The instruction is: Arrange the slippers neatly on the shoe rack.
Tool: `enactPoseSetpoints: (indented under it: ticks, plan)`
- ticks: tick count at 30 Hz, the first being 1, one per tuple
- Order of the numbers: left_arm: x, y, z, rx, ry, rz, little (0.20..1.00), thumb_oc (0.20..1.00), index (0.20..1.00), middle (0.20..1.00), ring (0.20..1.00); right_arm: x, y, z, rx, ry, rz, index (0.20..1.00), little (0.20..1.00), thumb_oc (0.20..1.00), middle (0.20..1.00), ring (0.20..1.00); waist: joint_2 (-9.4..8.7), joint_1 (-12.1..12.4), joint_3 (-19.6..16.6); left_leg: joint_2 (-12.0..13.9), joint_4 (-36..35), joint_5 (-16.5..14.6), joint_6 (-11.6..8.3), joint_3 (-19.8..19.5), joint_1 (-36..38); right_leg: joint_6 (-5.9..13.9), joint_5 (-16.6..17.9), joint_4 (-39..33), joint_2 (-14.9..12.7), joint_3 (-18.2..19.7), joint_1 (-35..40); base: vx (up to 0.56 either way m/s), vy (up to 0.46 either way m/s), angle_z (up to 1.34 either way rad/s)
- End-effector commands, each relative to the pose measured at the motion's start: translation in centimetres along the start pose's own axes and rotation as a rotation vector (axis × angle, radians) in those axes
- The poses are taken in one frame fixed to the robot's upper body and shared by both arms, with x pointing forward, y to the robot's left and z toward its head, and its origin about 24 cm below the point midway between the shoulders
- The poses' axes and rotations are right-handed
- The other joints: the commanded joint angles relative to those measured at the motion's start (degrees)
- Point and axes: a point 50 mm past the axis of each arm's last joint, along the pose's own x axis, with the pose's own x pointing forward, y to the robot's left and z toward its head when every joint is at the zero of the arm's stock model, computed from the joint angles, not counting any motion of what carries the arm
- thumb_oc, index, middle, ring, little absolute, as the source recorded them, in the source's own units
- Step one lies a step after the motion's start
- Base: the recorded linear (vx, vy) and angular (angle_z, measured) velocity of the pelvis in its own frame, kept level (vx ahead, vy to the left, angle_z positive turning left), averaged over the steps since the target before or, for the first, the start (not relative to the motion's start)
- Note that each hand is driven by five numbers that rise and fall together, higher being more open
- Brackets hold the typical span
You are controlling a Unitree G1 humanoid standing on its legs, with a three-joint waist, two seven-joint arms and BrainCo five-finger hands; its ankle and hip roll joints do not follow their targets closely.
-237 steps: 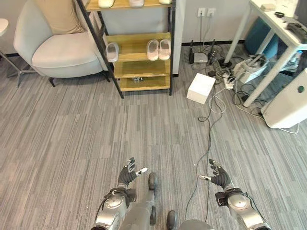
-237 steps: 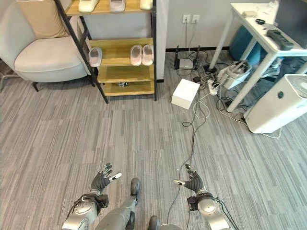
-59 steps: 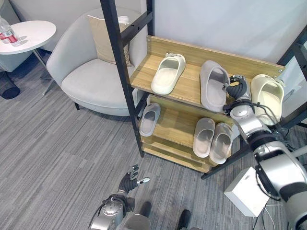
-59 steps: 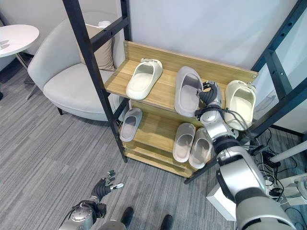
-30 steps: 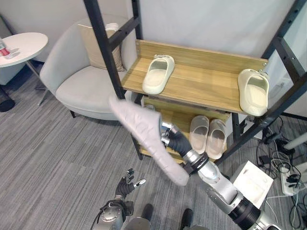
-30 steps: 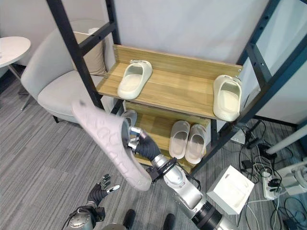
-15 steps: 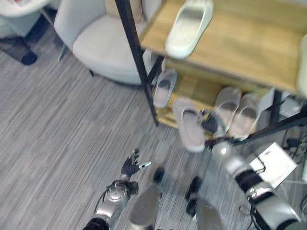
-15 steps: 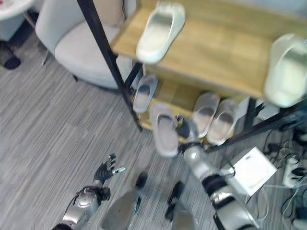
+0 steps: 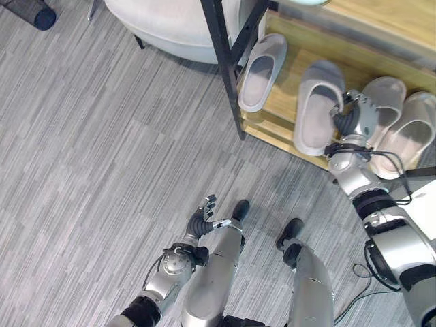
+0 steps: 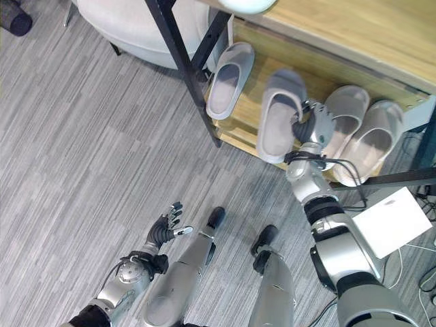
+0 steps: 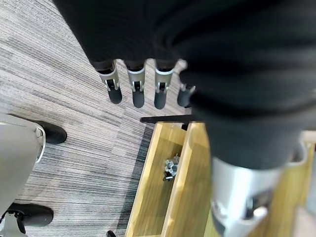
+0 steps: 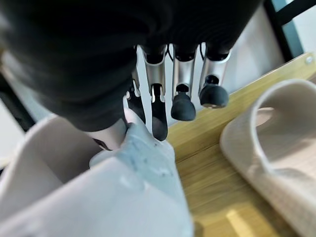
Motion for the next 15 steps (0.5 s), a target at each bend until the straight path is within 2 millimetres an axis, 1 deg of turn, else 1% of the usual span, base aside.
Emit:
enactPoseSetpoints:
  ticks: [1,2,3,4,7,9,10,11,12,15]
  plan:
    - [-0.2,-0.6,2.2,-0.009,-0.127,-0.046,1.0,1.0,1.0,1.0,1.0,4.1,-5.0,0.3,-0.053,-0.046,-0.191,0.2,0.2,0.2,0.2,0.2,0.77,1.75,-0.43,-0.7,2.85,-12.67,2.98,-1.74,2.87,1.87,-15.19,1.64,0.99,0.79,8.23,0.03,-0.02,0.12]
    - [-0.1,-0.6,2.3,-0.009,-0.129,-0.046,1.0,1.0,1.0,1.0,1.0,4.2,-5.0,0.3,-0.053,-0.046,-0.192,0.2,0.2,0.2,0.2,0.2,0.82,1.67,-0.4,-0.71,2.77,-12.61,2.97,-1.81,2.89,1.86,-15.17,1.6,0.98,0.72,8.26,0.07,-0.034,0.22]
    - [-0.1,-0.7,2.5,-0.002,-0.141,-0.055,1.0,1.0,1.0,1.0,1.0,4.9,-5.8,-0.1,-0.087,-0.04,-0.197,0.2,0.2,0.2,0.2,0.2,0.93,2.25,-0.24,-0.85,2.24,-12.33,2.9,-2.36,2.81,1.97,-15.19,1.32,0.78,-0.05,8.49,0.04,-0.015,0.23]
    - [-0.1,-0.7,2.5,-0.003,-0.141,-0.055,1.0,1.0,1.0,1.0,1.0,4.9,-5.8,0.0,-0.087,-0.04,-0.198,0.2,0.2,0.2,0.2,0.2,1.0,2.16,-0.23,-0.87,2.18,-12.29,2.89,-2.45,2.83,1.97,-15.17,1.25,0.78,-0.15,8.56,0.06,-0.02,0.28]
    - [-0.2,-0.7,3.3,-0.014,-0.171,-0.072,1.0,1.0,1.0,1.0,1.0,6.0,-7.6,-0.8,-0.129,-0.017,-0.237,0.2,0.2,0.2,0.2,0.2,1.36,3.22,0.11,-1.35,0.53,-11.58,2.66,-3.9,3.4,2.13,-15.13,0.09,0.55,-1.91,9.56,0.05,-0.023,0.21]
    - [-0.3,-0.7,3.4,-0.018,-0.175,-0.076,1.0,1.0,1.0,1.0,1.0,6.2,-7.9,-0.9,-0.141,-0.011,-0.238,0.2,0.2,0.2,0.2,0.2,1.56,3.41,0.17,-1.45,0.02,-11.36,2.6,-4.31,3.67,2.16,-15.09,-0.33,0.49,-2.37,9.96,0.07,-0.024,0.18]
    - [-0.4,-0.6,3.6,-0.02,-0.18,-0.081,1.0,1.0,1.0,1.0,1.0,6.5,-8.1,-1.4,-0.15,0.021,-0.219,0.2,0.2,0.2,0.2,0.2,1.49,4.05,0.25,-1.31,-0.8,-11.65,2.56,-4.49,4.66,2.4,-15.22,-1.07,0.79,-2.11,10.93,0.04,0.0,0.21]
    - [-0.3,-0.6,3.6,-0.019,-0.182,-0.083,1.0,1.0,1.0,1.0,1.0,6.5,-8.2,-1.4,-0.149,0.022,-0.221,0.388,0.388,0.388,0.388,0.388,1.66,4.01,0.35,-1.54,-0.6,-11.13,2.59,-4.64,4.18,2.19,-14.82,-0.93,0.53,-2.64,10.6,0.1,-0.034,0.22]
    - [-0.2,-0.5,3.7,-0.02,-0.179,-0.08,1.0,1.0,1.0,1.0,1.0,6.7,-8.0,-2.1,-0.156,0.087,-0.174,1.0,1.0,1.0,1.0,1.0,1.42,4.82,0.71,-1.09,-1.39,-11.69,2.48,-4.42,5.53,2.38,-15.15,-1.97,1.06,-2.19,11.95,0.03,-0.009,0.11]
    - [-0.1,-0.5,4.0,-0.02,-0.189,-0.084,1.0,1.0,1.0,1.0,1.0,6.7,-7.5,-2.2,-0.121,0.118,-0.133,1.0,1.0,1.0,1.0,1.0,1.22,5.0,0.98,-1.0,-1.81,-11.65,2.49,-4.36,6.28,2.44,-14.88,-2.62,1.12,-2.44,12.91,0.04,-0.001,0.09]
